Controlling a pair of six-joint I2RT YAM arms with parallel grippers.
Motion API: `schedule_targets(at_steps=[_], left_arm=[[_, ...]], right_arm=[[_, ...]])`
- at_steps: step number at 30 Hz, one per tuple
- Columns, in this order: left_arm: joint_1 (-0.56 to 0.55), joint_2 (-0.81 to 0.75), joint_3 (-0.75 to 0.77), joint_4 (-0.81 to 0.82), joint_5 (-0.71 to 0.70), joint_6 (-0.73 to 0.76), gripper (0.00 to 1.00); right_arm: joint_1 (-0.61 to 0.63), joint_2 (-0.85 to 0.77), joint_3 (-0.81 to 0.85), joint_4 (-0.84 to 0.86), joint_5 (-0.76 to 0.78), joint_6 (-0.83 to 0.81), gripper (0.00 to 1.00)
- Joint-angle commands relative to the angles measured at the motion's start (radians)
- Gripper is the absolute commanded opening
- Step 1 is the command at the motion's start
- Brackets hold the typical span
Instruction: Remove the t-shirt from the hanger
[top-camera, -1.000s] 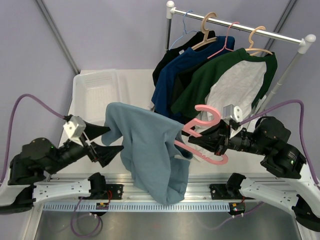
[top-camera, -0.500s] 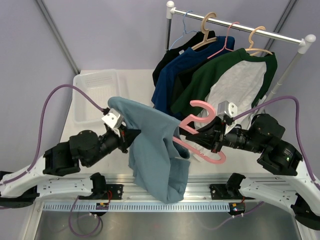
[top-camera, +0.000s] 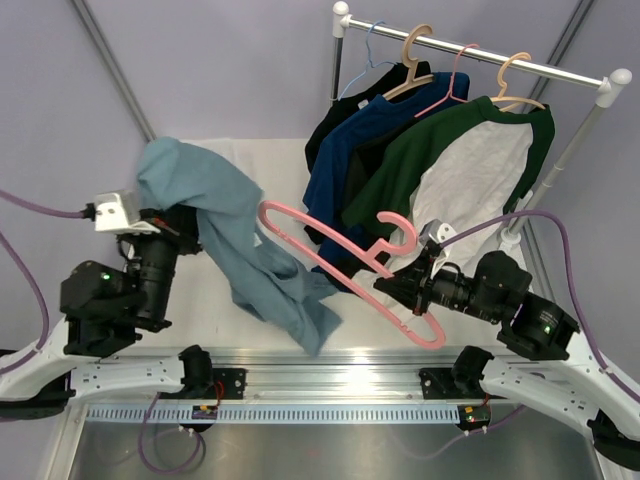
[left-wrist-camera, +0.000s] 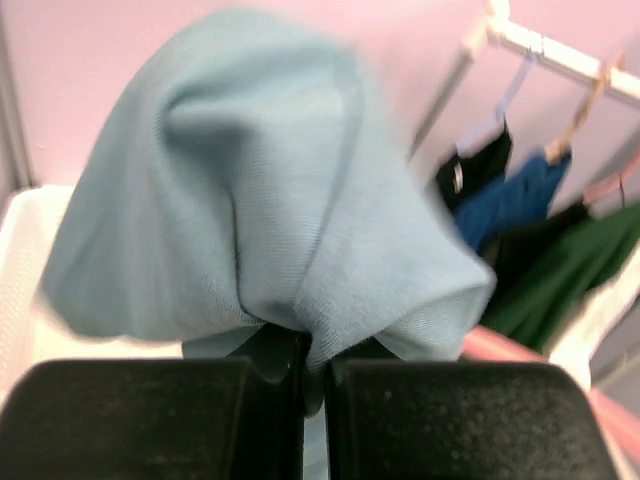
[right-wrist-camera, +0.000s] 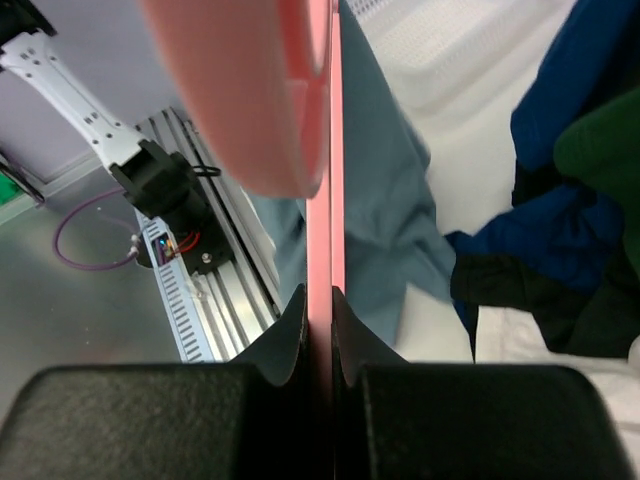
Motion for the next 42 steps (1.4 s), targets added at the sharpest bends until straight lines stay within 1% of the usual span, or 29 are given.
schedule_targets(at_steps=[1,3,5,6,7,8,9,10,11,12,13,15,16,17,18,19,20,21,26,29,32,34,35,37,38,39,40,41,42], left_arm=[[0.001,-0.016,0.002,0.415,-0.11,0.248,0.0],[0.001,-0.01,0.019,0.402,-0.09,0.255,0.0],[0.0,-0.014,0.006,0.379,-0.072,0.24,0.0],[0.001,-0.019,-0.026,0.332,-0.04,0.182,0.0],[0.001,-0.024,-0.051,0.31,-0.018,0.142,0.0],[0.001,-0.027,-0.079,0.288,0.0,0.063,0.0],[0.0,-0.025,-0.108,0.238,0.025,0.015,0.0],[0.001,-0.027,-0.172,0.216,0.037,-0.031,0.0],[0.001,-0.025,-0.207,0.198,0.054,-0.13,0.0],[0.001,-0.033,-0.247,0.181,0.089,-0.171,0.0],[0.001,-0.036,-0.331,0.181,0.105,-0.211,0.0],[0.0,-0.039,-0.416,0.225,0.151,-0.281,0.0],[0.001,-0.034,-0.483,0.237,0.174,-0.301,0.0],[0.018,-0.024,-0.507,0.251,0.21,-0.329,0.0],[0.03,-0.007,-0.519,0.244,0.288,-0.355,0.0],[0.044,0.034,-0.53,0.241,0.321,-0.383,0.0],[0.058,0.057,-0.542,0.244,0.382,-0.419,0.0],[0.06,0.079,-0.548,0.244,0.398,-0.432,0.0],[0.06,0.185,-0.594,0.256,0.412,-0.525,0.0],[0.063,0.232,-0.617,0.256,0.404,-0.551,0.0],[0.067,0.283,-0.63,0.248,0.393,-0.581,0.0],[0.08,0.315,-0.64,0.251,0.402,-0.601,0.05],[0.083,0.349,-0.642,0.254,0.412,-0.604,0.16],[0.09,0.381,-0.642,0.256,0.421,-0.607,0.24],[0.09,0.407,-0.64,0.26,0.436,-0.607,0.38],[0.093,0.416,-0.637,0.261,0.447,-0.605,0.49],[0.095,0.426,-0.625,0.259,0.458,-0.604,0.57],[0.095,0.432,-0.617,0.253,0.482,-0.602,0.63],[0.095,0.441,-0.607,0.244,0.496,-0.601,0.72]], right_arm=[[-0.003,-0.041,-0.031,0.056,0.071,0.047,0.0],[-0.003,-0.062,-0.058,0.043,0.101,0.049,0.0],[-0.003,-0.082,-0.077,0.034,0.161,0.064,0.0],[-0.003,-0.087,-0.078,0.028,0.181,0.084,0.0],[-0.003,-0.091,-0.078,0.025,0.239,0.096,0.0],[-0.003,-0.103,-0.074,0.013,0.268,0.111,0.0],[-0.003,-0.111,-0.069,0.005,0.305,0.143,0.0],[-0.003,-0.12,-0.066,0.0,0.389,0.16,0.0],[-0.003,-0.139,-0.054,-0.021,0.428,0.176,0.0],[-0.003,-0.148,-0.045,-0.035,0.468,0.202,0.0],[-0.003,-0.157,-0.037,-0.047,0.544,0.211,0.0],[-0.003,-0.188,-0.008,-0.092,0.597,0.236,0.0],[-0.003,-0.205,0.007,-0.101,0.624,0.24,0.0],[-0.003,-0.212,0.015,-0.119,0.631,0.245,0.0],[-0.003,-0.22,0.021,-0.127,0.631,0.248,0.0],[-0.003,-0.225,0.029,-0.136,0.626,0.253,0.0],[-0.003,-0.226,0.049,-0.168,0.626,0.266,0.0],[-0.003,-0.225,0.06,-0.188,0.626,0.271,0.0],[-0.003,-0.245,0.113,-0.297,0.62,0.312,0.0],[-0.003,-0.298,0.13,-0.331,0.622,0.334,0.0],[-0.003,-0.357,0.15,-0.385,0.652,0.393,0.0],[-0.003,-0.406,0.147,-0.414,0.701,0.418,0.0],[-0.003,-0.419,0.147,-0.424,0.723,0.438,0.0],[-0.003,-0.443,0.149,-0.464,0.804,0.452,0.0],[-0.003,-0.443,0.155,-0.483,0.86,0.466,0.0],[-0.003,-0.435,0.175,-0.531,0.887,0.479,0.0],[-0.001,-0.429,0.185,-0.555,0.91,0.492,0.0],[-0.003,-0.423,0.198,-0.576,0.925,0.513,0.0],[-0.003,-0.414,0.22,-0.613,0.954,0.521,0.0]])
